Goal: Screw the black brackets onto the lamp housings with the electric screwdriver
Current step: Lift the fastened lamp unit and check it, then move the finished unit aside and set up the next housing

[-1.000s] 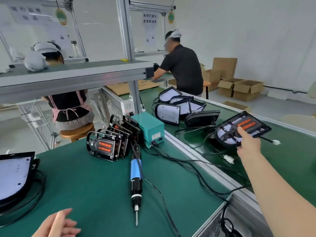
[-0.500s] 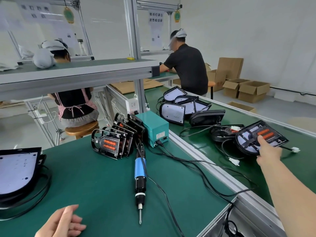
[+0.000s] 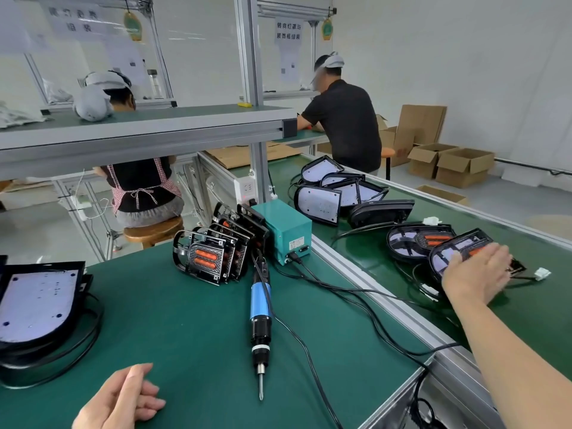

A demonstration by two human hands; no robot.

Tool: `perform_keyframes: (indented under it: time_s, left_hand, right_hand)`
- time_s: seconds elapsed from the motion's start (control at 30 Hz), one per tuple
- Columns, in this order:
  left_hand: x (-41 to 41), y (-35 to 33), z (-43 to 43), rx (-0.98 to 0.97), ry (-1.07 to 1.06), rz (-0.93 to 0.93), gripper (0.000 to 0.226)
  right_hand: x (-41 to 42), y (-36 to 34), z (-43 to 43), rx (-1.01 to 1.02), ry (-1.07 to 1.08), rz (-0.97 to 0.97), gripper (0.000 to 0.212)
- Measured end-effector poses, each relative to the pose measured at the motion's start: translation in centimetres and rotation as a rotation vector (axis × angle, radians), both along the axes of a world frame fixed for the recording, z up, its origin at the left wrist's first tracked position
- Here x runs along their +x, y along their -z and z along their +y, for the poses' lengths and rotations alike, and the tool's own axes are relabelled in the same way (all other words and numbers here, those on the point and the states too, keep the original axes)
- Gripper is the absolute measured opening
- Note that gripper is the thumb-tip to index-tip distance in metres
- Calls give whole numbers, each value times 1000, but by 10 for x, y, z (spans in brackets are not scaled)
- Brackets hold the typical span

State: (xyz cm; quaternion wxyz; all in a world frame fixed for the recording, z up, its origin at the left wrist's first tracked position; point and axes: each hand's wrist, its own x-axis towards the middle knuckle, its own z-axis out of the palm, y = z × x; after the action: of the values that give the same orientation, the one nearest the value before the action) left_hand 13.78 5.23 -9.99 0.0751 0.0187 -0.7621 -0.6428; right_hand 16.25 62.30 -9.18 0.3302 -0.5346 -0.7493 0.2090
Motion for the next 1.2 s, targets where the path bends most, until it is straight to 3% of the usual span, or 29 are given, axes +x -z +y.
perform_keyframes:
  time_s: [0.13, 0.27, 0.53, 0.77, 0.9, 1.07, 1.2]
  left_hand:
    - [1, 3, 0, -19, -34, 41, 26]
    - [3, 7, -1, -26, -74, 90, 26]
    - [1, 12, -2, -32, -62, 87, 26]
    - [-1, 16, -4, -21, -70, 62, 26]
    - [1, 13, -3, -21, -73, 53, 25]
    - [5, 8, 2, -5, -59, 27, 25]
    - [5, 6, 1, -20, -55, 18, 25]
  right_hand:
    - [-18, -15, -33, 159, -153, -108, 72]
    - [-37, -28, -74, 220, -332, -58, 67]
    - [-78, -44, -201, 172, -819, 168, 56]
    - [-122, -64, -300, 155, -1147, 176, 49]
    - [-147, -70, -335, 53, -1168, 95, 47]
    - [-166, -55, -354, -278, -1069, 75, 37]
    - [-175, -42, -369, -446, -1035, 119, 43]
